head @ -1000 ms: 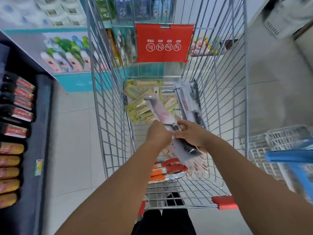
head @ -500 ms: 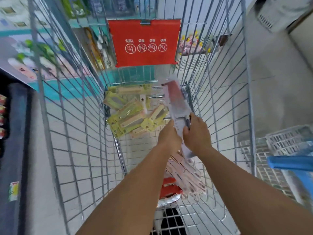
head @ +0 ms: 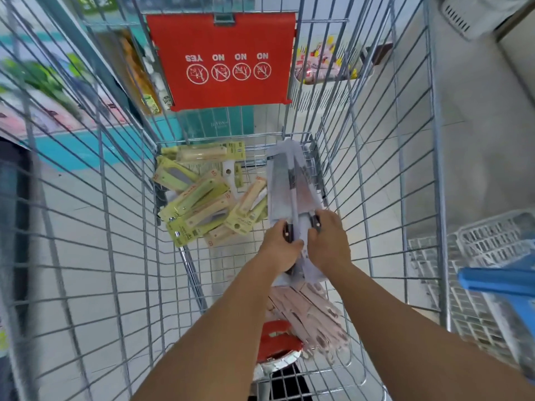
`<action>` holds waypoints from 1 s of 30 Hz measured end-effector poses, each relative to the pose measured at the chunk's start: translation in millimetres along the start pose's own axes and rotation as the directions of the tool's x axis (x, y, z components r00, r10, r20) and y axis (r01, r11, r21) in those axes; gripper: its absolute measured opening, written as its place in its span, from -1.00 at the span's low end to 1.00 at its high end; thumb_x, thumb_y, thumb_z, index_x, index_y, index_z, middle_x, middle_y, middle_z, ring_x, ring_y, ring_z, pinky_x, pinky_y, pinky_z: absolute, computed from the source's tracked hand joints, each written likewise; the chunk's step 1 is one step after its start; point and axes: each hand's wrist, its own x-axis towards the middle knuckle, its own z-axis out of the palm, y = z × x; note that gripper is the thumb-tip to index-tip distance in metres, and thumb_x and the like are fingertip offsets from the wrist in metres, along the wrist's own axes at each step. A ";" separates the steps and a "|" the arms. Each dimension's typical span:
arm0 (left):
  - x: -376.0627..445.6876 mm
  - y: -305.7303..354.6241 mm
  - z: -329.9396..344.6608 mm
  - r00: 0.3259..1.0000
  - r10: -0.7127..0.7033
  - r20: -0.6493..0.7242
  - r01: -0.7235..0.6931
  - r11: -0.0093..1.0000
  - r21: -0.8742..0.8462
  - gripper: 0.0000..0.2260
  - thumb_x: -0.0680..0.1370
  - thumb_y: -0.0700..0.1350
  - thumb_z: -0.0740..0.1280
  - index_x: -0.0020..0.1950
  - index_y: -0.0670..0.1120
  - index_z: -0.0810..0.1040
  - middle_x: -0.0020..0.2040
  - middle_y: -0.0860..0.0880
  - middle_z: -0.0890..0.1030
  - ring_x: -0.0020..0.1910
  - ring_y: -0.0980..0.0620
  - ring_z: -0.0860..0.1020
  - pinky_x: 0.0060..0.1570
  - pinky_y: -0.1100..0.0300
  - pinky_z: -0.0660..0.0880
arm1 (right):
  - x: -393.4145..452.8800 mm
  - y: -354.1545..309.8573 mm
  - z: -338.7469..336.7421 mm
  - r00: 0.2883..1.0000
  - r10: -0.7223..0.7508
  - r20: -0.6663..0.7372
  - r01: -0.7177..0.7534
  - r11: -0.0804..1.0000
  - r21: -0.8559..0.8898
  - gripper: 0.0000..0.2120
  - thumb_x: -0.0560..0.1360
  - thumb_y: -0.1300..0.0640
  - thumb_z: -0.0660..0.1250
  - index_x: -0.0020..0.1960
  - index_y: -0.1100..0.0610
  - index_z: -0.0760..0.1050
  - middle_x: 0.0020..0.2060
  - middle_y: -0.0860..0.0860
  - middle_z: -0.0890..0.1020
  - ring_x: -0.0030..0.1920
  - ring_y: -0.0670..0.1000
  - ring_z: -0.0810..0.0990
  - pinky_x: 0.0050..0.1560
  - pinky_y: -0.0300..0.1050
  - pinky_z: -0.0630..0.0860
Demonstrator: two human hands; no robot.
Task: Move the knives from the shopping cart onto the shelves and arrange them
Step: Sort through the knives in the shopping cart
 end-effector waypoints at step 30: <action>-46.4 -21.6 -12.0 0.962 0.132 -0.241 -0.114 0.990 0.087 -0.45 0.55 -0.09 0.32 0.49 0.05 0.21 0.34 -0.08 0.10 0.08 -0.03 0.38 -0.04 0.21 0.47 | -45.7 -12.6 -2.5 0.999 0.015 -0.034 -0.013 0.998 0.060 -0.40 0.55 0.14 0.23 0.52 0.03 0.07 0.21 0.15 0.34 -0.01 0.10 0.39 -0.12 -0.11 0.37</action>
